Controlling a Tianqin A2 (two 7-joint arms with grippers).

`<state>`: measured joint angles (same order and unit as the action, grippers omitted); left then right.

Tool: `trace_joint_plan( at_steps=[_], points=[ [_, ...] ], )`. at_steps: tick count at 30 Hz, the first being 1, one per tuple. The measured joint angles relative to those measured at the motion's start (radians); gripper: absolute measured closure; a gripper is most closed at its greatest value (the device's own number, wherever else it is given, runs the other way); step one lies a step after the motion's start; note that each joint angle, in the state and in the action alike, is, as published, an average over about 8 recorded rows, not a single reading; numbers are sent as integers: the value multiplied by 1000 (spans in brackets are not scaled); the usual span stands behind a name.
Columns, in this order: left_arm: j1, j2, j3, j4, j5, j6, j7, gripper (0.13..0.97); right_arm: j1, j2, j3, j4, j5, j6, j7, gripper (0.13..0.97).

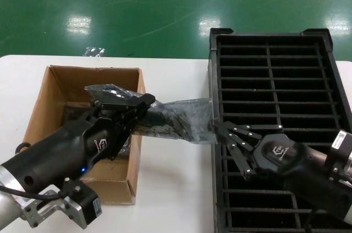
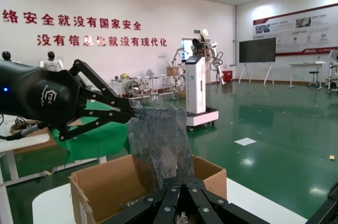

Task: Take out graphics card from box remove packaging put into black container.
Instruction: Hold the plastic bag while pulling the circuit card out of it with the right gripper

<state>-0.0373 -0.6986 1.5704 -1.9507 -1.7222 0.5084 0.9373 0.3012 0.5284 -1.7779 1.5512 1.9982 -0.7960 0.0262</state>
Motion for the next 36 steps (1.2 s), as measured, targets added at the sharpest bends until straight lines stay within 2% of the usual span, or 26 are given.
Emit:
trace_joint_plan(
  at_steps=[20,27,36],
  points=[
    [0,0,0,0,0,0,0,958,-46,1,5,38,-9,46,13,964],
    [0,0,0,0,0,0,0,958,-4,-13,-26,-7,-17,16,9,965],
    [0,0,0,0,0,0,0,958,91,-9,-61,-106,-17,-86,-12,965]
  ],
)
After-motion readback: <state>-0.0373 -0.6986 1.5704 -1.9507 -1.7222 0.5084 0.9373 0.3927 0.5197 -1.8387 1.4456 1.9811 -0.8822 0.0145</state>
